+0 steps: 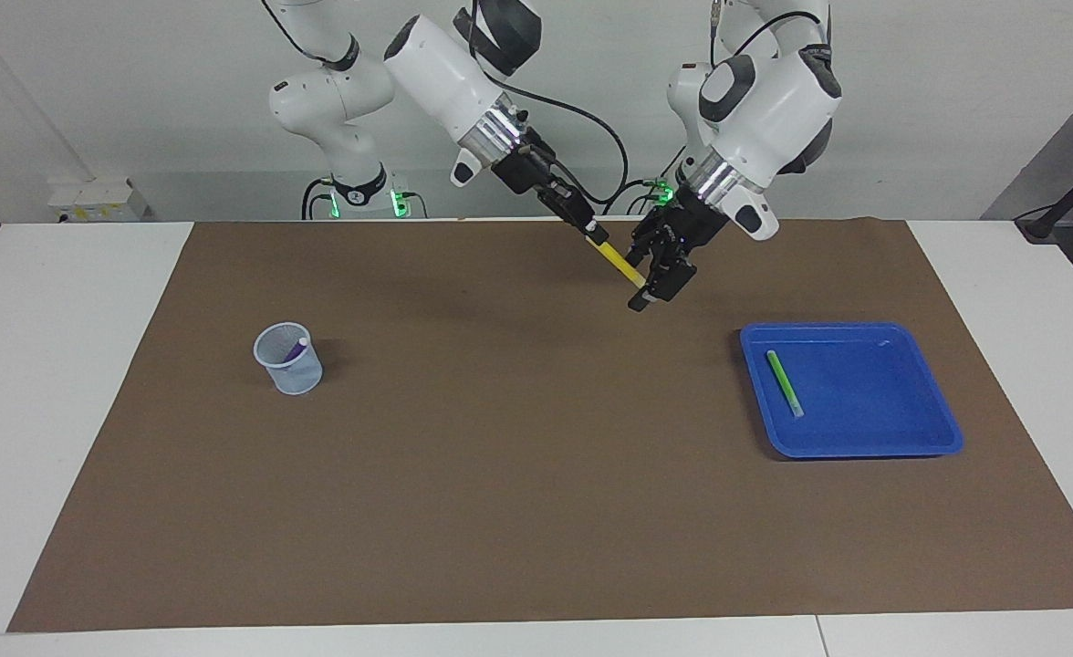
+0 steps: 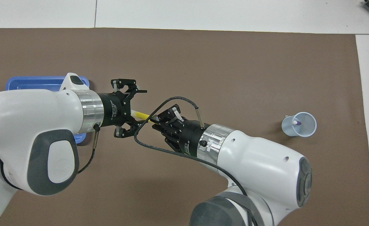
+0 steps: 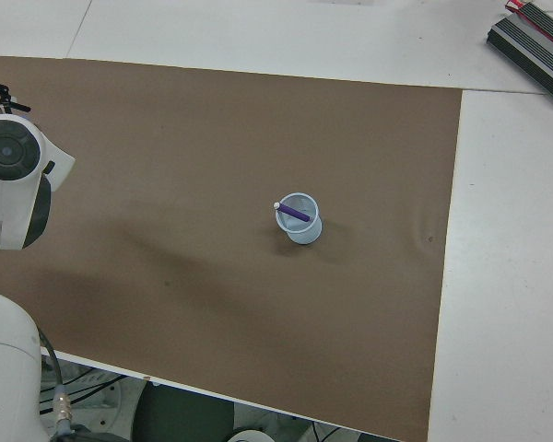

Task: Right arm passes pens to left for tray arrangement
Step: 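Close the left gripper on the yellow pen held by the right gripper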

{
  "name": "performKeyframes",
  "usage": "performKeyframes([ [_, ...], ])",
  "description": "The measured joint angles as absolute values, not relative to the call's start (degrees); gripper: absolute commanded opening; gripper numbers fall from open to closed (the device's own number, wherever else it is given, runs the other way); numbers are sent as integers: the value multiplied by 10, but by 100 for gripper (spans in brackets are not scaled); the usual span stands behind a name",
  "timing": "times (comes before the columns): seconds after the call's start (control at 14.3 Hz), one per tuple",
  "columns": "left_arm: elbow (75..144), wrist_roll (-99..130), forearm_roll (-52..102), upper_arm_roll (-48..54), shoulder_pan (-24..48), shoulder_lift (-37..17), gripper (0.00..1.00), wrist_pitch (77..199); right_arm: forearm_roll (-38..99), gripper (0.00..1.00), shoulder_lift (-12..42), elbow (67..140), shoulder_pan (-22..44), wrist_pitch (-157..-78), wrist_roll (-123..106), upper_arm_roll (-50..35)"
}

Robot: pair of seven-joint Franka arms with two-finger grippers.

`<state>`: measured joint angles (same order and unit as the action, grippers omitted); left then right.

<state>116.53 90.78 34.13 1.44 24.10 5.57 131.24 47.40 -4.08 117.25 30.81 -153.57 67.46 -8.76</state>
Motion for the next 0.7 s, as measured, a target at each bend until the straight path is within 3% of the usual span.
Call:
performKeyframes([
  [0.49, 1166, 908, 341, 8, 245, 63, 76, 1302, 474, 0, -41, 1173, 308, -1536, 675, -88],
  [0.56, 1166, 908, 341, 8, 245, 64, 64, 1298, 474, 0, -41, 1173, 308, -1536, 675, -88],
  [0.63, 1166, 908, 341, 8, 245, 66, 35, 1296, 474, 0, -41, 1173, 308, -1536, 675, -88],
  [0.7, 1166, 908, 341, 8, 245, 67, 15, 1294, 474, 0, -41, 1173, 308, -1536, 675, -88],
])
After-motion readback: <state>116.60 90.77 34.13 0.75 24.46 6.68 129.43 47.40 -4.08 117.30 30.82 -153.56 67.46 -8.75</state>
